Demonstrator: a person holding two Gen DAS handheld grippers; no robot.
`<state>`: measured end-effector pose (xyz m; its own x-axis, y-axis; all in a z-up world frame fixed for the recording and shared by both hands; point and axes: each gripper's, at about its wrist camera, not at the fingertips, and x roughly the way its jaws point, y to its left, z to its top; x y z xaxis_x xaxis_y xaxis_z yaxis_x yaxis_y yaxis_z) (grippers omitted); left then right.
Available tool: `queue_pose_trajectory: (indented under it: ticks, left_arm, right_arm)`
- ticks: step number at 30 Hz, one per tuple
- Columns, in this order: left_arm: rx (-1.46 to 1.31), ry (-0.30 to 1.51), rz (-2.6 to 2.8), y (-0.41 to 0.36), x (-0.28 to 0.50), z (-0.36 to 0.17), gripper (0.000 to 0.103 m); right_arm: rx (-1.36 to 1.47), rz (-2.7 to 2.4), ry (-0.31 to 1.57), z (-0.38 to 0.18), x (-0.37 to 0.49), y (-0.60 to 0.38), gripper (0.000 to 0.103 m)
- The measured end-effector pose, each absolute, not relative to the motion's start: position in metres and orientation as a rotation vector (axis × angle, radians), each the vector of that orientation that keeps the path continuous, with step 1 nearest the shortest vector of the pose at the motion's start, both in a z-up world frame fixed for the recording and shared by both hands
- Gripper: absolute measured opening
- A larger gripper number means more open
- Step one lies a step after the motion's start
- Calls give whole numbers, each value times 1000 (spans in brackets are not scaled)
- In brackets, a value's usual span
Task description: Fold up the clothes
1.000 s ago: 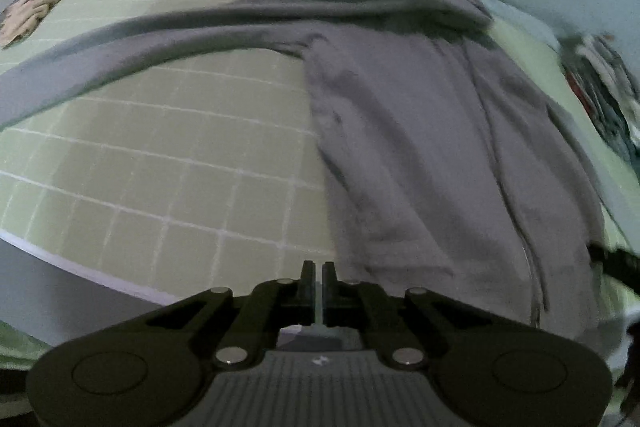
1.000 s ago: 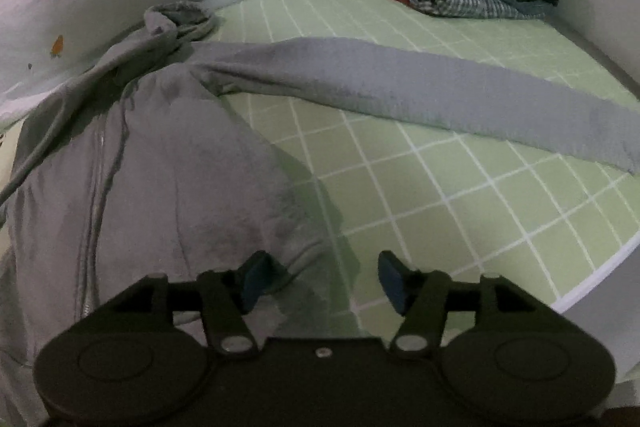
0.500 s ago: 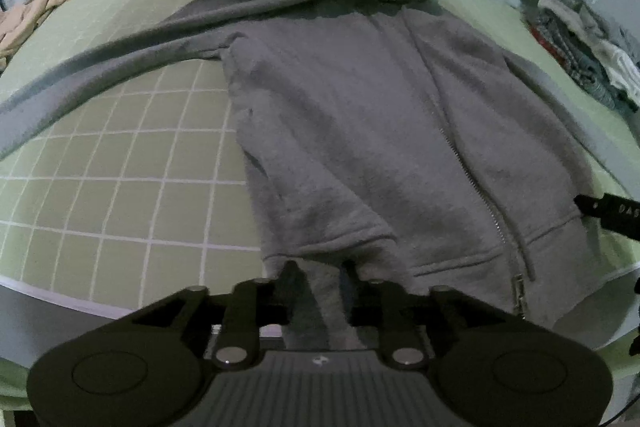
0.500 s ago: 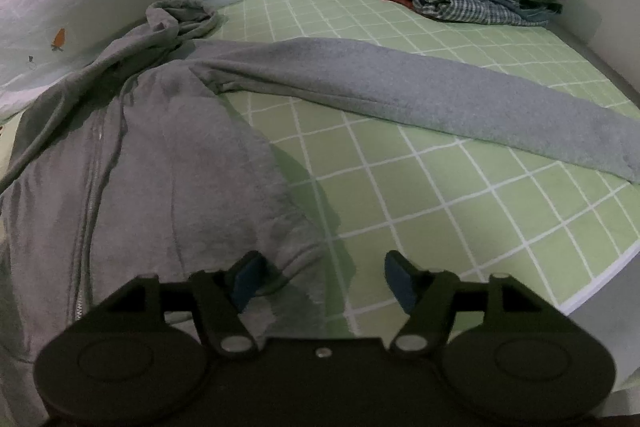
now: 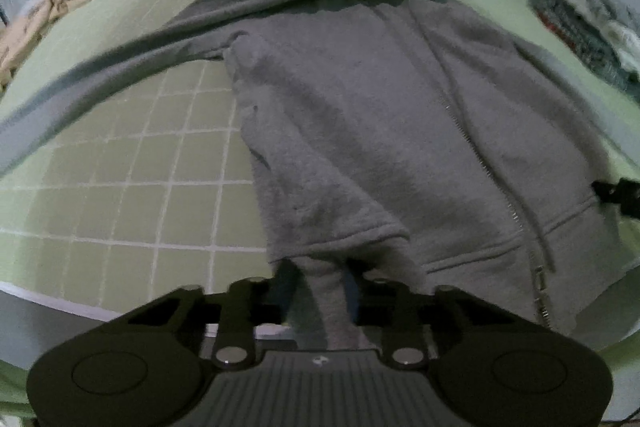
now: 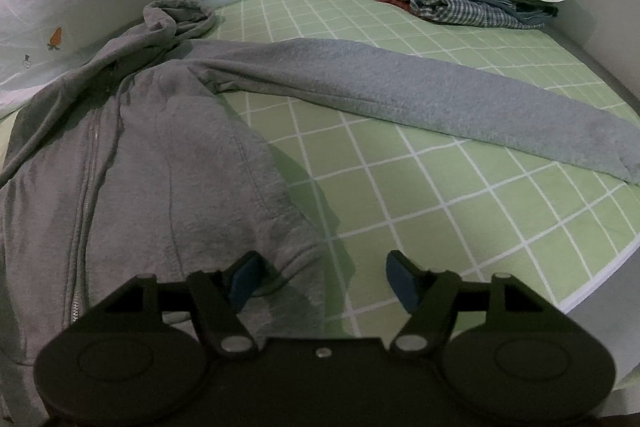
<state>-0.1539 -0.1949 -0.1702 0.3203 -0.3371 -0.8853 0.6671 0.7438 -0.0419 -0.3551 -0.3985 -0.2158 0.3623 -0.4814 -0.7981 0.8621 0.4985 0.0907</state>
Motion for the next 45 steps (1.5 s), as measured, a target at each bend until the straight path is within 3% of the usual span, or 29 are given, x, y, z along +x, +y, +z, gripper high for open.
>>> queue_pose_trajectory:
  ticks: [4, 6, 16, 19, 23, 29, 31, 32, 35, 37, 38, 40, 44, 45]
  left_arm:
    - [337, 1067, -654, -191, -149, -169, 7]
    - [311, 1084, -643, -187, -146, -168, 5]
    - [165, 1136, -376, -118, -108, -147, 1]
    - [280, 1046, -209, -101, -98, -140, 0]
    - [60, 1132, -236, -66, -79, -139, 0]
    - [82, 1096, -308, -95, -92, -129, 2]
    - [68, 1103, -343, -104, -94, -126, 4]
    - [62, 1106, -361, -109, -96, -125, 4]
    - [87, 1088, -398, -121, -100, -117, 6]
    - [81, 1084, -403, -126, -95, -113, 6]
    - [75, 1083, -400, -128, -91, -112, 6]
    - [76, 1072, -392, -135, -83, -107, 22]
    - [101, 1034, -402, -156, -69, -97, 48]
    - [108, 1033, -409, -163, -65, -96, 58]
  right_arm:
    - [562, -933, 794, -216, -354, -398, 71]
    - [564, -937, 794, -216, -354, -397, 71]
    - [655, -880, 819, -210, -358, -393, 70]
    - [671, -826, 839, -207, -354, -381, 55]
    - [676, -817, 856, -204, -351, -374, 55]
    - [705, -818, 832, -207, -346, -381, 63]
    - [716, -774, 831, -206, -345, -383, 20]
    - [726, -746, 832, -205, -344, -384, 14]
    - [690, -744, 812, -189, -350, -376, 14]
    - [682, -753, 844, -191, -350, -375, 16]
    - [708, -763, 887, -196, -348, -379, 22]
    - [734, -781, 937, -199, -343, -387, 31]
    - [647, -822, 847, -174, -332, -395, 85]
    - [632, -824, 825, -170, -327, -398, 91]
